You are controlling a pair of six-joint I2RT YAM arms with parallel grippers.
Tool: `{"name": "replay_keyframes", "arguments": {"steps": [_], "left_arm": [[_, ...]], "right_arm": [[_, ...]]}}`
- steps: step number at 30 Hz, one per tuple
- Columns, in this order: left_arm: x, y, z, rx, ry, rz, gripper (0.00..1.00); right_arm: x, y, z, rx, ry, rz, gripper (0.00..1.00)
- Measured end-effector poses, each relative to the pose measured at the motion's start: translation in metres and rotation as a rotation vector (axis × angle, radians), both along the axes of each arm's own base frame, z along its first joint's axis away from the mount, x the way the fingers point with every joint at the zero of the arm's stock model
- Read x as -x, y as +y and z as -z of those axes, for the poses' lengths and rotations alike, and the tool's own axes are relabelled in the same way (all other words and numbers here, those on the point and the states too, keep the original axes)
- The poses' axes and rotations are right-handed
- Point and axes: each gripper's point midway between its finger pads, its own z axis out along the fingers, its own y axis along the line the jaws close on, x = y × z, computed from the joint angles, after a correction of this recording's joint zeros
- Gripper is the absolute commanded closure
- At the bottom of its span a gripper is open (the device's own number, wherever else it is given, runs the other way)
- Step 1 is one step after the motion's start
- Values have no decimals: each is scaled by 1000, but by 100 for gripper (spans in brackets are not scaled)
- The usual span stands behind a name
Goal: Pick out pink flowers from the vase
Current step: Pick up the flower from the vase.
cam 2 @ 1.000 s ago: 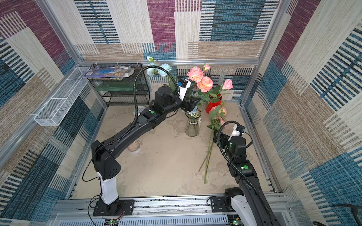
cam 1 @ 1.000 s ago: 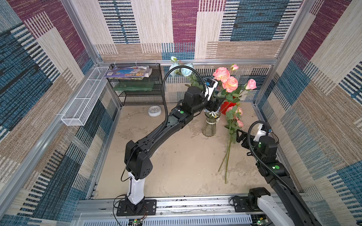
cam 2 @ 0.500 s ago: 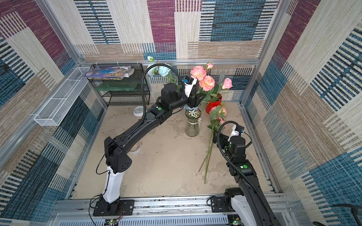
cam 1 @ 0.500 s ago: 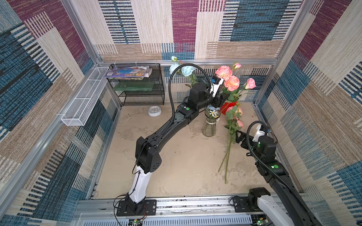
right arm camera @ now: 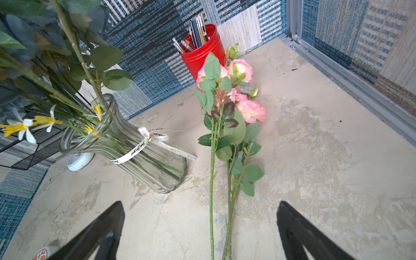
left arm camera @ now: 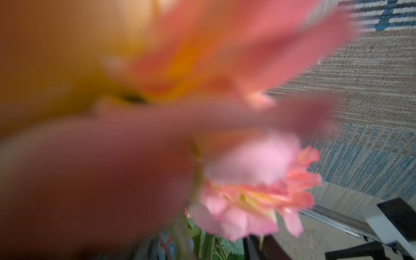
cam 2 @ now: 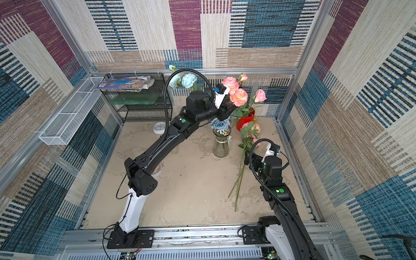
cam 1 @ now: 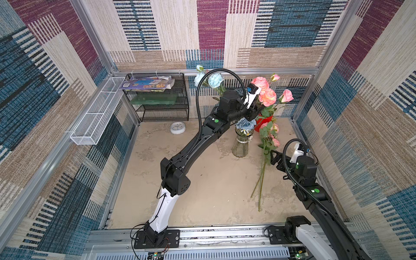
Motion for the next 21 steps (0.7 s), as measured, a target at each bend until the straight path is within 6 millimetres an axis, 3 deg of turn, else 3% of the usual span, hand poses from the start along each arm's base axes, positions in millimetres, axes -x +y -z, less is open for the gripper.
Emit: {"name": "replay_keyframes", "arguments": {"steps": [3, 7, 16, 21], "left_arm": [[2, 0, -1, -6, -1, 6, 76], [3, 1, -6, -1, -12, 7, 84], [13, 4, -29, 32, -45, 35, 87], [25, 10, -55, 69, -77, 56, 86]], "right_arm": [[-1, 2, 3, -4, 12, -10, 0], [-1, 2, 2, -5, 11, -11, 0], [0, 1, 0, -6, 2, -9, 0], [-2, 2, -7, -9, -12, -13, 0]]}}
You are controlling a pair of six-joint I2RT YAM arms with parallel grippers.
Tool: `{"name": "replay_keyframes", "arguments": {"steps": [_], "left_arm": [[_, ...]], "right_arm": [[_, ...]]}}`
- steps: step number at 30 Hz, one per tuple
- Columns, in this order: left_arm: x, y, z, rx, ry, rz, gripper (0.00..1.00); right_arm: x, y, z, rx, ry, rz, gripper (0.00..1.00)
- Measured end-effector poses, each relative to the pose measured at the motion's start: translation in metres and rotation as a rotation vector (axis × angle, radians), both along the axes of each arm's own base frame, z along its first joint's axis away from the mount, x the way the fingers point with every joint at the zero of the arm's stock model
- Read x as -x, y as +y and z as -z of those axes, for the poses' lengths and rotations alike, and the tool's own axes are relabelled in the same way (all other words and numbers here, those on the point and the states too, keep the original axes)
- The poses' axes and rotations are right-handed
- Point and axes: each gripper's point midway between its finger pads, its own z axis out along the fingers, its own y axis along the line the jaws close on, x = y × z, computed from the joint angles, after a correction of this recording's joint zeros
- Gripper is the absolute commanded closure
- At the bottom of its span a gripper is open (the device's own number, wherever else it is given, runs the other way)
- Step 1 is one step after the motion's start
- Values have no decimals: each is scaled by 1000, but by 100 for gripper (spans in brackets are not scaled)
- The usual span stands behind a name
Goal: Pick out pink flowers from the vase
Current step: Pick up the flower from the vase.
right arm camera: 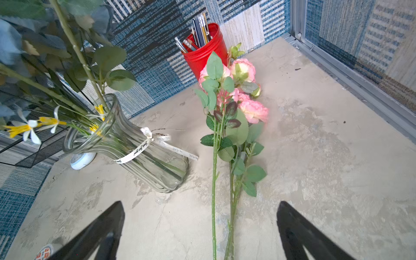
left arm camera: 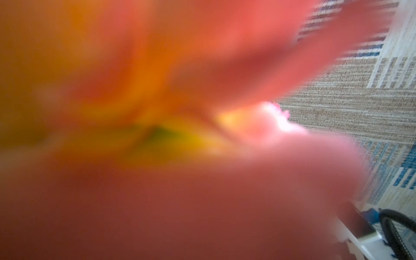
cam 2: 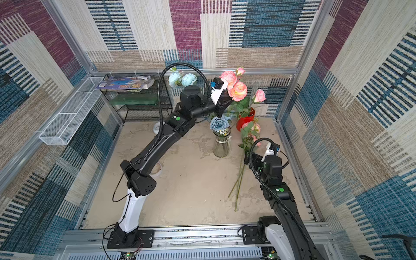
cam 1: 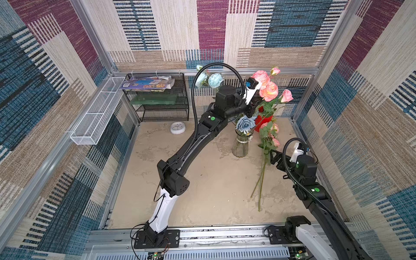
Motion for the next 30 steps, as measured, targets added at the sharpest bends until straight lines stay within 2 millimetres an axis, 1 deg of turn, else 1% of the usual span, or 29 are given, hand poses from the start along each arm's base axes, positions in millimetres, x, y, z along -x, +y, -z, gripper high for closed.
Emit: {"name": "replay_keyframes", "arguments": {"steps": [3, 5, 8, 10, 13, 16, 22, 26, 30], "left_arm": [[8, 5, -16, 25, -20, 11, 84], [12, 6, -22, 36, -30, 25, 84], [14, 7, -27, 45, -33, 27, 87], [16, 8, -31, 52, -35, 29, 90], [22, 11, -39, 67, -35, 44, 91], [32, 14, -53, 106, -27, 80, 93], [54, 20, -80, 184, -12, 168, 95], [75, 30, -106, 237, -41, 224, 95], [88, 38, -125, 285, -75, 255, 95]], "right_arm": [[-2, 4, -7, -9, -15, -21, 2], [-4, 7, -11, -16, -27, -35, 2], [-8, 11, -16, -25, -33, -54, 3], [-9, 13, -24, -35, -48, -67, 3], [-11, 20, -50, -54, -129, -97, 4], [-10, 29, -75, -66, -225, -142, 4], [-12, 47, -113, -65, -335, -220, 4], [-6, 55, -143, -46, -429, -252, 4], [3, 60, -179, -21, -542, -281, 3]]}}
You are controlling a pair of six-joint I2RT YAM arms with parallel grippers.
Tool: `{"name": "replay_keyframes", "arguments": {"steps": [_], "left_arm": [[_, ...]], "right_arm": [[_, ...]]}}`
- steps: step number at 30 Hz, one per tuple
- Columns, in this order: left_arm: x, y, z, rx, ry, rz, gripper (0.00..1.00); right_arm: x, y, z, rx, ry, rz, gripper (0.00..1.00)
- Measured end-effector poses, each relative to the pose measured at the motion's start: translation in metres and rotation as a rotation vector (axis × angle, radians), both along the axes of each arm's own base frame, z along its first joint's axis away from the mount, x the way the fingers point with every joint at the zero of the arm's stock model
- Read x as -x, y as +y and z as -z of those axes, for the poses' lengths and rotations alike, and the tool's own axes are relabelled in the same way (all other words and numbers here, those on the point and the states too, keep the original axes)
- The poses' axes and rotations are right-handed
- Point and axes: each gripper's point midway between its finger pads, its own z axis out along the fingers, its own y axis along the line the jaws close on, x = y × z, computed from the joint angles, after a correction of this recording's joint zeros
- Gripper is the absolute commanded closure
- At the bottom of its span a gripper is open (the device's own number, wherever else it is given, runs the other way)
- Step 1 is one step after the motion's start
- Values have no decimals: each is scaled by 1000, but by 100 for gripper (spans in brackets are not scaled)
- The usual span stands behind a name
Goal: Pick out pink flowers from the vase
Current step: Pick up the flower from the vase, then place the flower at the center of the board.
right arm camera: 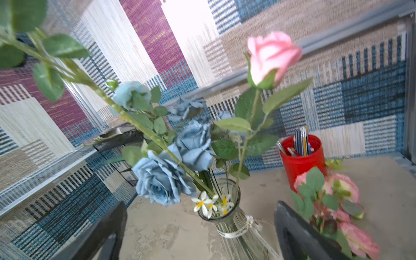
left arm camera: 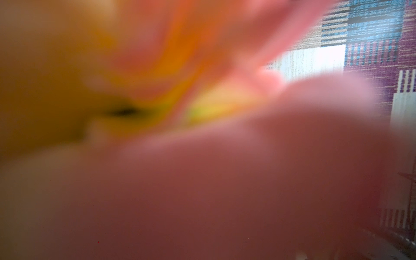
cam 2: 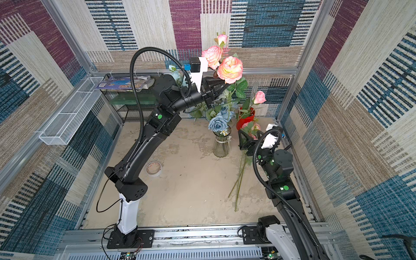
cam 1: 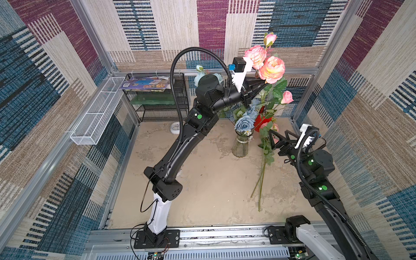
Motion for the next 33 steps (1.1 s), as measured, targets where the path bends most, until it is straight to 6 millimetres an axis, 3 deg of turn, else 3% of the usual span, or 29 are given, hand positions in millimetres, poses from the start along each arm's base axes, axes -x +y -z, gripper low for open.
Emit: {"name": "replay_keyframes", "arguments": {"steps": [4, 9, 14, 18, 21, 24, 26, 28, 30, 33], "left_arm": [[7, 3, -8, 27, 13, 34, 97], [15, 3, -12, 42, 44, 93, 97], [25, 8, -19, 55, 49, 126, 97], [29, 11, -21, 59, 56, 133, 98], [28, 10, -18, 52, 65, 132, 98], [27, 10, -16, 47, 77, 131, 98], [28, 11, -15, 44, 81, 129, 97], [29, 12, -15, 46, 82, 126, 96], [29, 12, -14, 45, 83, 126, 87], [29, 11, -10, 36, 89, 130, 43]], "right_arm": [[2, 18, -31, 36, -88, -63, 4], [5, 56, -46, 115, -153, -153, 10], [-11, 73, -55, 179, -176, -132, 18], [-29, 82, -67, 219, -195, -100, 41], [-37, 85, -77, 243, -213, -83, 71], [-37, 87, -84, 264, -231, -77, 92], [-35, 90, -85, 281, -242, -90, 100], [-32, 93, -84, 297, -245, -110, 100], [-29, 93, -83, 301, -238, -120, 100], [-26, 92, -82, 290, -222, -129, 100]]}}
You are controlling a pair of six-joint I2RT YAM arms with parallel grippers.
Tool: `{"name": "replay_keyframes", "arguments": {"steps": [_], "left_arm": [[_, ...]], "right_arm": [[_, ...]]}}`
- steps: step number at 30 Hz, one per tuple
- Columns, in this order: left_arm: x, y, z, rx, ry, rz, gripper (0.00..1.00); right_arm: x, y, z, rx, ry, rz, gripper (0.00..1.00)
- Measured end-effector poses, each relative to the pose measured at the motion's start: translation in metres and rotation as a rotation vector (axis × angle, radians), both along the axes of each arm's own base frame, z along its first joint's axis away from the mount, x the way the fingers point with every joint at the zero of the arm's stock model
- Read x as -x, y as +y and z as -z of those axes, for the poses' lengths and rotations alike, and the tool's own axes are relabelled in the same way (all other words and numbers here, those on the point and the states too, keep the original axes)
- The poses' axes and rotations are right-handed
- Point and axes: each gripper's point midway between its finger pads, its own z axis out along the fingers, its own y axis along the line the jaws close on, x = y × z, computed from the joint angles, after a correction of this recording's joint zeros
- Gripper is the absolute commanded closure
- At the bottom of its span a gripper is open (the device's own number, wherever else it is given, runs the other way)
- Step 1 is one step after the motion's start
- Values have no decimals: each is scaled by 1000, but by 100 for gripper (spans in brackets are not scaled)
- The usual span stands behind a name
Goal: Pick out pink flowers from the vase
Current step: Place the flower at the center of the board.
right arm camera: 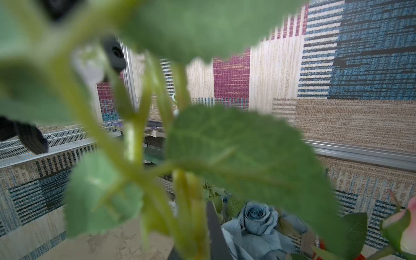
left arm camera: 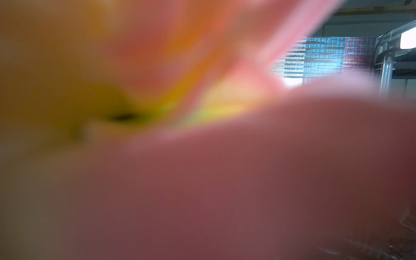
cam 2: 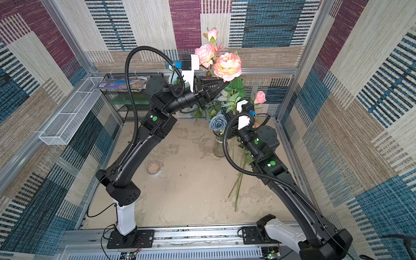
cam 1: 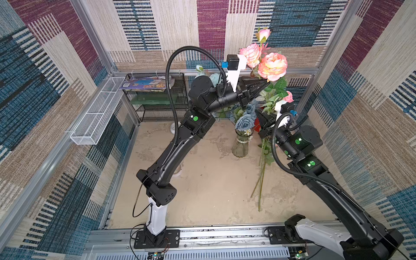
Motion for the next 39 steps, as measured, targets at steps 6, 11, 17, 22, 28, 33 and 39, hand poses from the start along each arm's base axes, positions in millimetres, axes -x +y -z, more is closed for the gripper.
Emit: {"name": "replay_keyframes", "arguments": {"steps": [6, 11, 17, 22, 28, 33, 39], "left_arm": [[-9, -5, 22, -65, 64, -19, 1], [-25, -2, 70, -163, 168, -119, 1], [-23, 16, 116, -222, 206, -209, 1], [-19, 28, 125, -220, 188, -249, 1], [-21, 34, 146, -238, 208, -289, 1], [-23, 38, 158, -247, 222, -313, 1], [-24, 40, 168, -253, 231, -328, 1]], "right_arm": [[10, -14, 5, -64, 54, 28, 100], [18, -28, 23, -99, 122, 73, 100], [11, -65, 71, -139, 254, 240, 100], [2, -104, 134, -167, 426, 390, 100], [4, -140, 202, -209, 603, 503, 100], [7, -156, 249, -231, 730, 537, 100], [1, -172, 292, -258, 869, 582, 100]]}}
